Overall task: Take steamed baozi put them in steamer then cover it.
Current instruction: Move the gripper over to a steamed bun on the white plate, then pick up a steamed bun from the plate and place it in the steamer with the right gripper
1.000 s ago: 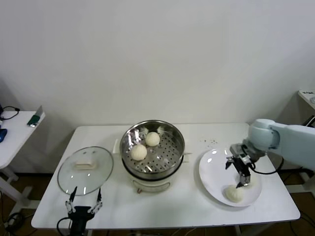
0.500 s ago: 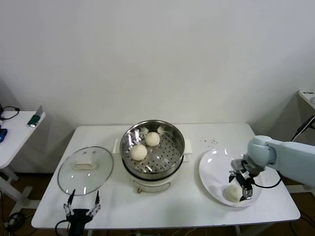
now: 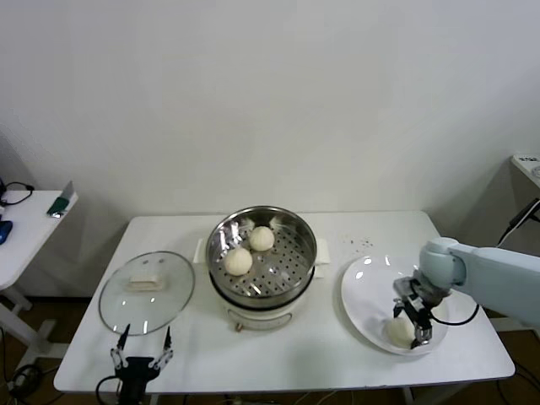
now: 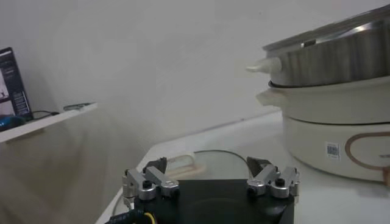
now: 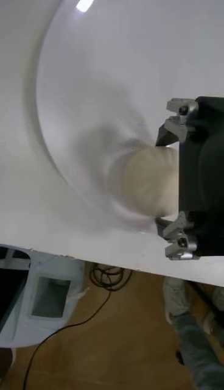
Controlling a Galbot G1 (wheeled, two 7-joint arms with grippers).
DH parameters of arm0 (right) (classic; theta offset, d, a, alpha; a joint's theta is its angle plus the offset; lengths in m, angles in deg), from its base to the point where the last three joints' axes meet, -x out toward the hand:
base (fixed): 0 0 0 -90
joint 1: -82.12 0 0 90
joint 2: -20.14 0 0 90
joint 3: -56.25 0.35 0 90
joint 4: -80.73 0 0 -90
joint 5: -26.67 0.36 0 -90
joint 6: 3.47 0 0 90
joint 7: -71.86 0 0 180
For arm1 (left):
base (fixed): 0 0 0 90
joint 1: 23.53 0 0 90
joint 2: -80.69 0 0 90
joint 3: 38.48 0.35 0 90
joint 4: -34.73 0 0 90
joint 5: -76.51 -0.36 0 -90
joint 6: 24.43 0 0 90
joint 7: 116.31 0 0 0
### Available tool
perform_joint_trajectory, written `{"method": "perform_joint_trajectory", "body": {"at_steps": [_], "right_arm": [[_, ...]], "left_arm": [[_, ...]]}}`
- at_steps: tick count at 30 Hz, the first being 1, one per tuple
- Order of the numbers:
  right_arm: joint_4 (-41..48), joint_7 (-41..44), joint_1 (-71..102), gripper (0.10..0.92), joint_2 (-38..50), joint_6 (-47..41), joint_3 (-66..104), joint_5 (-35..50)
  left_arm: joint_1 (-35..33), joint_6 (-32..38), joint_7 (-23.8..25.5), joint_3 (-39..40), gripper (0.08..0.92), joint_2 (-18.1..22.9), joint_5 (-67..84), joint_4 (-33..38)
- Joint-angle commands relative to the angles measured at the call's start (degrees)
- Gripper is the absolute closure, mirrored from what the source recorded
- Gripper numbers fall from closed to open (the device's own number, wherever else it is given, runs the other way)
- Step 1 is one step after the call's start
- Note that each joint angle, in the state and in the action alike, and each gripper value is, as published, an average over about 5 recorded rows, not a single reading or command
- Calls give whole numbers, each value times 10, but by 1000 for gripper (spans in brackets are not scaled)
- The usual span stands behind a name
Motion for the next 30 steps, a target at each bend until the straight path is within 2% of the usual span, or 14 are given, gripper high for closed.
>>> {"method": "perform_joint_trajectory", "body": {"at_steps": [1, 12, 15, 20, 30], "right_arm": [[10, 2, 9, 317, -6, 1, 6, -3], [8, 11, -64, 346, -19, 41, -14, 3], [-3, 23, -134, 347, -39, 92, -45, -6], [-18, 45, -284, 352, -106, 228, -118, -59], [-49, 46, -400, 352, -220, 331, -112, -57]], "left_arm": [[1, -1, 0, 1, 177, 0, -1, 0], [1, -3, 0, 1, 177, -1, -1, 3], [0, -3, 0, 2, 177, -2, -2, 5], [-4, -3, 1, 2, 177, -2, -5, 8], [-11, -2, 4, 4, 177, -2, -6, 11]]}}
